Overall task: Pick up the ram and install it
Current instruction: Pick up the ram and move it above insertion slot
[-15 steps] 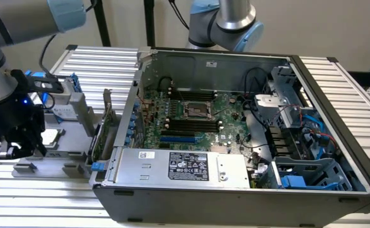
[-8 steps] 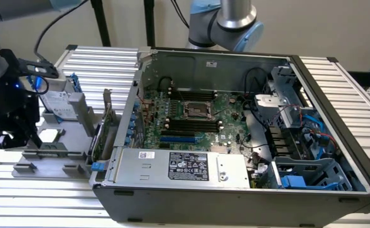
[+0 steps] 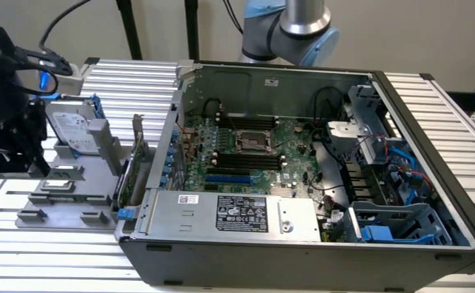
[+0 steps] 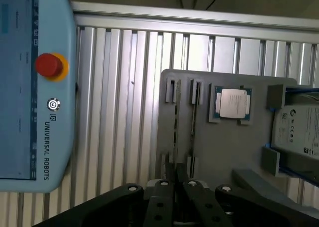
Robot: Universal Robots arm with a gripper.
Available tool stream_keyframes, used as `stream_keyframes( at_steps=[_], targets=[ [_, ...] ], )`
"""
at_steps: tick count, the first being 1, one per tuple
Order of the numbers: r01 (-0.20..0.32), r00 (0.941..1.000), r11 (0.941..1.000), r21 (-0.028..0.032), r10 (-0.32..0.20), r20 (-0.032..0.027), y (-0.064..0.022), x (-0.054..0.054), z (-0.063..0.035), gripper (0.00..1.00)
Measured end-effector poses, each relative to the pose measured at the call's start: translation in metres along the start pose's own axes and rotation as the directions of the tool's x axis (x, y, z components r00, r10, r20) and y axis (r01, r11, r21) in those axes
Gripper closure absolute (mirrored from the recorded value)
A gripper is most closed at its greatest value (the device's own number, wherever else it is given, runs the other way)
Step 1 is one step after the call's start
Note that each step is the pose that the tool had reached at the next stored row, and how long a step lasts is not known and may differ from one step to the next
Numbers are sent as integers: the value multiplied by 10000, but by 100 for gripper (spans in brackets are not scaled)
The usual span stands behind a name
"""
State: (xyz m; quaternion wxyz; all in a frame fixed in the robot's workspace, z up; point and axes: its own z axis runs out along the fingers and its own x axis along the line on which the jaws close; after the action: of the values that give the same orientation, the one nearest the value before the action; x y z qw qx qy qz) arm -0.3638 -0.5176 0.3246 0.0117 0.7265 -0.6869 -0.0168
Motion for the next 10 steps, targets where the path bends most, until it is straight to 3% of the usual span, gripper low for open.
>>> stream_keyframes(
  at_steps=[10],
  targets=[
    [15, 10000, 10000, 1, -15, 14, -258, 12, -467, 87]
  ],
)
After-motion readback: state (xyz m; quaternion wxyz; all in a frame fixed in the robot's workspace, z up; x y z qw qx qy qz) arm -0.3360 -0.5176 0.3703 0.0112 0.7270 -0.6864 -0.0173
